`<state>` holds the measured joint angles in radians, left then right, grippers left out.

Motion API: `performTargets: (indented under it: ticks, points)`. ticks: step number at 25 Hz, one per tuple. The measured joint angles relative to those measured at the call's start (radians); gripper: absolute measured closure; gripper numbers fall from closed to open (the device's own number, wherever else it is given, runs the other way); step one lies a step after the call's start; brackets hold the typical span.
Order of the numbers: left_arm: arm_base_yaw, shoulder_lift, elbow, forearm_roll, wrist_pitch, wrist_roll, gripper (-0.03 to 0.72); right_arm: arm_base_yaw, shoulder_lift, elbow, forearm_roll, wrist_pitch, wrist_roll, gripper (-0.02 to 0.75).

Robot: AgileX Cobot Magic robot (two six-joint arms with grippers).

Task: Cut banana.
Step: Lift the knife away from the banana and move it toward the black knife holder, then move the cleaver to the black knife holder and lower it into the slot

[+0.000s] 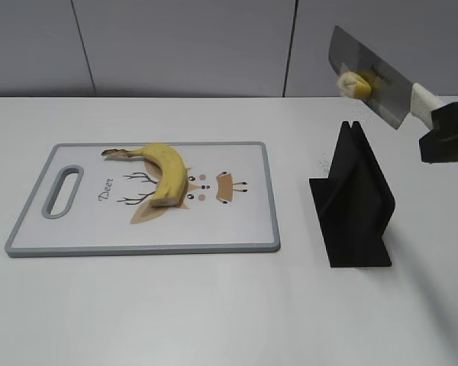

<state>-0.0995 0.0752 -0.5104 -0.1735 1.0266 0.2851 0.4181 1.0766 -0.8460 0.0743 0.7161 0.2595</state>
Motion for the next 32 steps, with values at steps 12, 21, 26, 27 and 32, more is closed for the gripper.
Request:
performTargets:
  ticks: [12, 21, 26, 27, 32]
  points:
    - [0.000, -0.043, 0.024, 0.017, 0.058, -0.022, 0.118, 0.000, 0.010, 0.035, -0.012, -0.093, 0.078, 0.566]
    - [0.000, -0.043, 0.026, 0.081, 0.057, -0.123, 0.124, 0.000, 0.083, 0.035, -0.054, -0.127, 0.132, 0.566]
    - [0.000, -0.043, 0.026, 0.082, 0.057, -0.124, 0.128, 0.000, 0.135, 0.035, -0.056, -0.137, 0.137, 0.566]
    - [0.000, -0.043, 0.026, 0.082, 0.057, -0.124, 0.128, 0.000, 0.145, 0.035, -0.056, -0.138, 0.137, 0.566]
    - [0.000, -0.043, 0.026, 0.083, 0.057, -0.124, 0.128, 0.000, 0.185, 0.045, -0.053, -0.143, 0.138, 0.566]
